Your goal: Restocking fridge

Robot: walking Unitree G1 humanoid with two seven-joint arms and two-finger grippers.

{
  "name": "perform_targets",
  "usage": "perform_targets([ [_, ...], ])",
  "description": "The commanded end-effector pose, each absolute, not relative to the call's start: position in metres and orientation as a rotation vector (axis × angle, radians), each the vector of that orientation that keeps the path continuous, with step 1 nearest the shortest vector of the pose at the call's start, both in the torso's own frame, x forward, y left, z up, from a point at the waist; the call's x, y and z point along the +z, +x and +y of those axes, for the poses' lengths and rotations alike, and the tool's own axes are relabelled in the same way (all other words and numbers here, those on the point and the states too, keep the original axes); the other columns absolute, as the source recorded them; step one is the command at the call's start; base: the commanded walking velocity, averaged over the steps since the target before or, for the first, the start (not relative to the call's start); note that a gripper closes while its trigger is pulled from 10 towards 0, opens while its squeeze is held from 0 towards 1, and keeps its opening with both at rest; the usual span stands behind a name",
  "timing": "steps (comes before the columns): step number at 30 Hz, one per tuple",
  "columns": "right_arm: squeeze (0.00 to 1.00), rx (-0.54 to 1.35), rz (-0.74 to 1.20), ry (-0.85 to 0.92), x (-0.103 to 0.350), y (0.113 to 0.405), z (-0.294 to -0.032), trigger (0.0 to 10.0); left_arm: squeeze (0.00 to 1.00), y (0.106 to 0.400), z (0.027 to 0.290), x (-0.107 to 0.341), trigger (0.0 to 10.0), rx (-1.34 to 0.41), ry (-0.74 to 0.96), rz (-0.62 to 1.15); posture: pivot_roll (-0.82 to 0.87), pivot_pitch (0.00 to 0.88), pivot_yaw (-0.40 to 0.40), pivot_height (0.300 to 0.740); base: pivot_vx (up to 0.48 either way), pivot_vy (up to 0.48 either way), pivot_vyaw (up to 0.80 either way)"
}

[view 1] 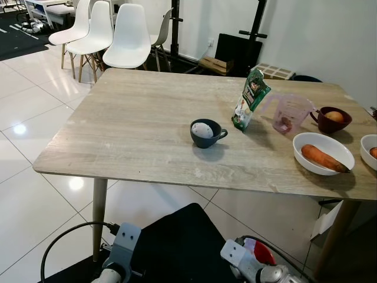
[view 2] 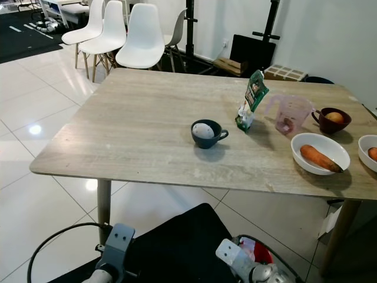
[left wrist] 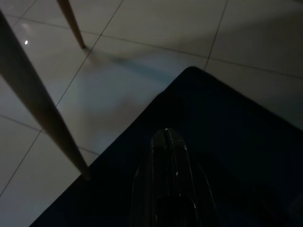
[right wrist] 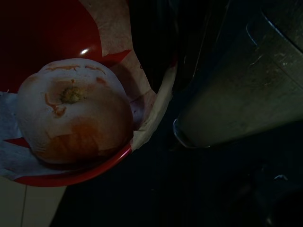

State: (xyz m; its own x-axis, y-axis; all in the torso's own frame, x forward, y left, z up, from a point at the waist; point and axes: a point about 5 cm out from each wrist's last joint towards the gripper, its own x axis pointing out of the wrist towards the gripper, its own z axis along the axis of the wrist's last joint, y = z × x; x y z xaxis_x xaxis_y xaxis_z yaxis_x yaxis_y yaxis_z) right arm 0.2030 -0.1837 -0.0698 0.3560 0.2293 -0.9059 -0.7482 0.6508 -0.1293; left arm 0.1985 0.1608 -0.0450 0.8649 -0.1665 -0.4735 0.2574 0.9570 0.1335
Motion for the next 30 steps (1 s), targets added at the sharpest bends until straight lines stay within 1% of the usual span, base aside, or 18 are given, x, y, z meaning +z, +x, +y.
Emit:
perform_targets([
  [1,0.0,0.636,1.007,-0.587,-0.067,0.209,-0.187,10.0,0.0,0.196,0.155,-0.048,10.0,-0.231,0.167,0.479,-0.08,0.045,-0.065,0.7,0.0,0.0,0.0],
  [3,0.0,0.61,1.011,-0.563,-0.068,0.208,-0.186,10.0,0.0,0.194,0.157,-0.051,10.0,-0.212,0.164,0.502,-0.08,0.041,-0.068,0.7,0.0,0.0,0.0],
  [5,0.0,0.519,0.992,-0.472,-0.069,0.209,-0.182,10.0,0.0,0.188,0.164,-0.061,10.0,-0.131,0.131,0.58,-0.07,0.036,-0.073,0.7,0.0,0.0,0.0],
  [6,0.0,0.519,0.992,-0.472,-0.069,0.209,-0.182,10.0,0.0,0.188,0.164,-0.061,10.0,-0.131,0.131,0.58,-0.07,0.036,-0.073,0.7,0.0,0.0,0.0],
  [7,0.0,0.454,0.976,-0.417,-0.07,0.21,-0.179,10.0,0.0,0.184,0.167,-0.067,10.0,-0.104,0.124,0.623,-0.07,0.034,-0.074,0.7,0.0,0.0,0.0],
  [11,0.0,0.431,0.966,-0.387,-0.07,0.211,-0.177,10.0,0.0,0.18,0.167,-0.069,10.0,-0.118,0.138,0.639,-0.07,0.032,-0.076,0.7,0.0,0.0,0.0],
  [17,0.0,0.448,0.966,-0.419,-0.071,0.209,-0.174,10.0,0.0,0.18,0.167,-0.07,10.0,-0.115,0.141,0.637,-0.07,0.037,-0.075,0.7,0.0,0.0,0.0],
  [19,0.0,0.429,0.957,-0.442,-0.072,0.207,-0.176,10.0,0.0,0.182,0.166,-0.068,10.0,-0.106,0.131,0.612,-0.07,0.038,-0.077,0.7,0.0,0.0,0.0],
  [23,0.0,0.421,0.947,-0.454,-0.072,0.206,-0.179,10.0,0.0,0.182,0.165,-0.069,10.0,-0.11,0.119,0.622,-0.07,0.036,-0.076,0.7,0.0,0.0,0.0],
  [30,0.0,0.382,0.951,-0.415,-0.073,0.205,-0.181,10.0,0.0,0.175,0.159,-0.075,10.0,-0.162,0.11,0.672,-0.08,0.034,-0.07,0.7,0.0,0.0,0.0],
])
